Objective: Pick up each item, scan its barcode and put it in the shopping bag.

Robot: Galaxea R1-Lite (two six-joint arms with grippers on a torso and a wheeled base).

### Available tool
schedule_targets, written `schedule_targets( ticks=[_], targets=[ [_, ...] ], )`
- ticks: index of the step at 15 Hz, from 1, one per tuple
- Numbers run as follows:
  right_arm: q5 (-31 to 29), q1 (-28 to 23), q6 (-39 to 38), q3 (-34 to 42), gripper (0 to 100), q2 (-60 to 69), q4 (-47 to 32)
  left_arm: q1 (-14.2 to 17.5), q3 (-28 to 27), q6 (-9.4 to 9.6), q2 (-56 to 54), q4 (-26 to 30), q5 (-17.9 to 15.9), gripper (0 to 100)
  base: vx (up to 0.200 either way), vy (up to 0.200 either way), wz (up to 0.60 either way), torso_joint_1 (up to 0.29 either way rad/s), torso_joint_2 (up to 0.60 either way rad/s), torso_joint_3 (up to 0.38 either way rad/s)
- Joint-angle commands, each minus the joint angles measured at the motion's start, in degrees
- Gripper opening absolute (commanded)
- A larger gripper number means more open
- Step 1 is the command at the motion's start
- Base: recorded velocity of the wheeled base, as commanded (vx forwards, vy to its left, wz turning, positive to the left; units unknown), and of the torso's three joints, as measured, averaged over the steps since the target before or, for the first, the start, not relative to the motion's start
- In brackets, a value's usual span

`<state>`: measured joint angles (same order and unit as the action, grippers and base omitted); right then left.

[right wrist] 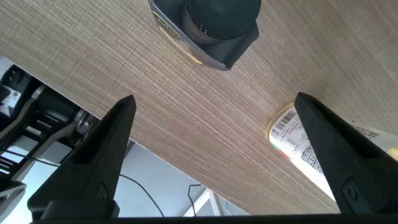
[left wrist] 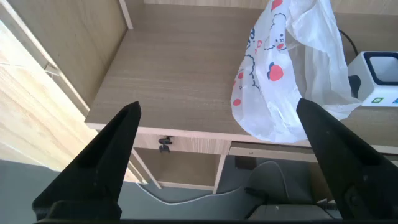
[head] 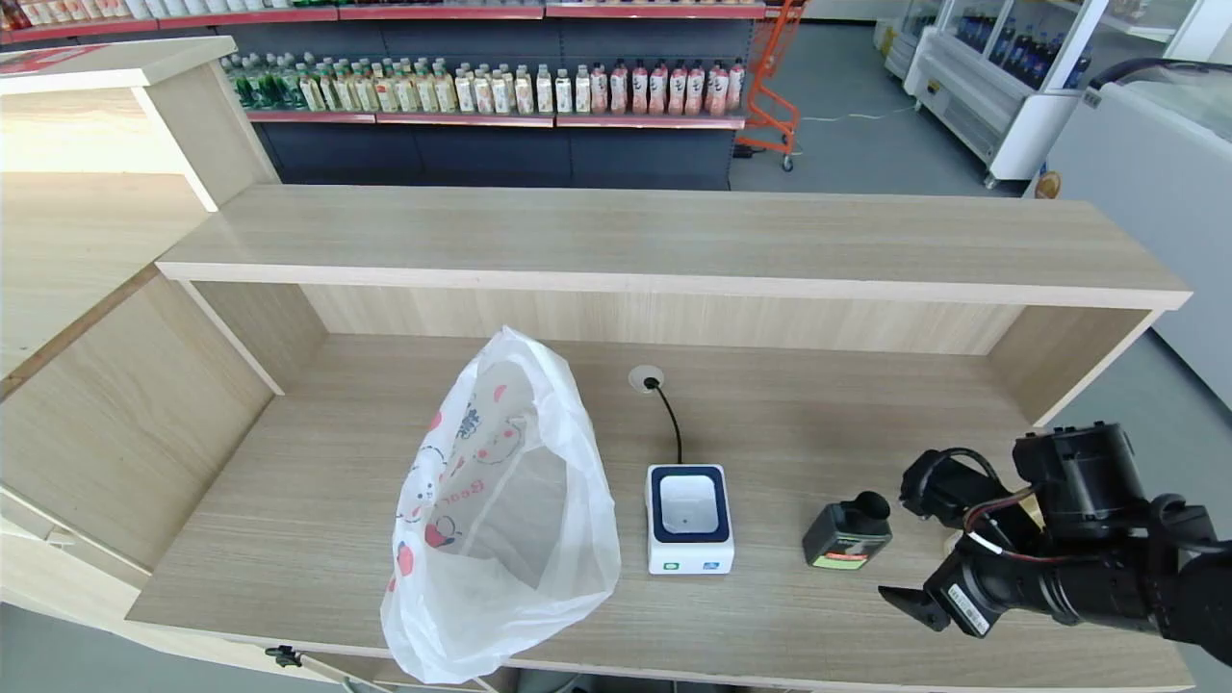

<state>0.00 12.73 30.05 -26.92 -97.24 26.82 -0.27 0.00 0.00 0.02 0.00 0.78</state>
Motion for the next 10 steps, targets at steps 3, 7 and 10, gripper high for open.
schedule_targets(
  ticks=[3, 7, 10],
  targets=[
    [0.4, 0.9, -0.1, -1.3, 100, -8.6, 4.9, 0.0, 0.0, 0.0, 0.0, 0.0, 0.0, 100, 0.0, 0.0, 0.0, 0.0, 0.0, 0.0],
    [3.5, 2.7, -0.3, -8.4, 100, -13.4, 6.0, 0.0, 0.0, 0.0, 0.0, 0.0, 0.0, 100, 0.0, 0.0, 0.0, 0.0, 0.0, 0.0],
    [4.0, 4.3, -0.3, -11.6, 100, -15.3, 6.1, 0.0, 0.0, 0.0, 0.0, 0.0, 0.0, 100, 0.0, 0.0, 0.0, 0.0, 0.0, 0.0]
  ],
)
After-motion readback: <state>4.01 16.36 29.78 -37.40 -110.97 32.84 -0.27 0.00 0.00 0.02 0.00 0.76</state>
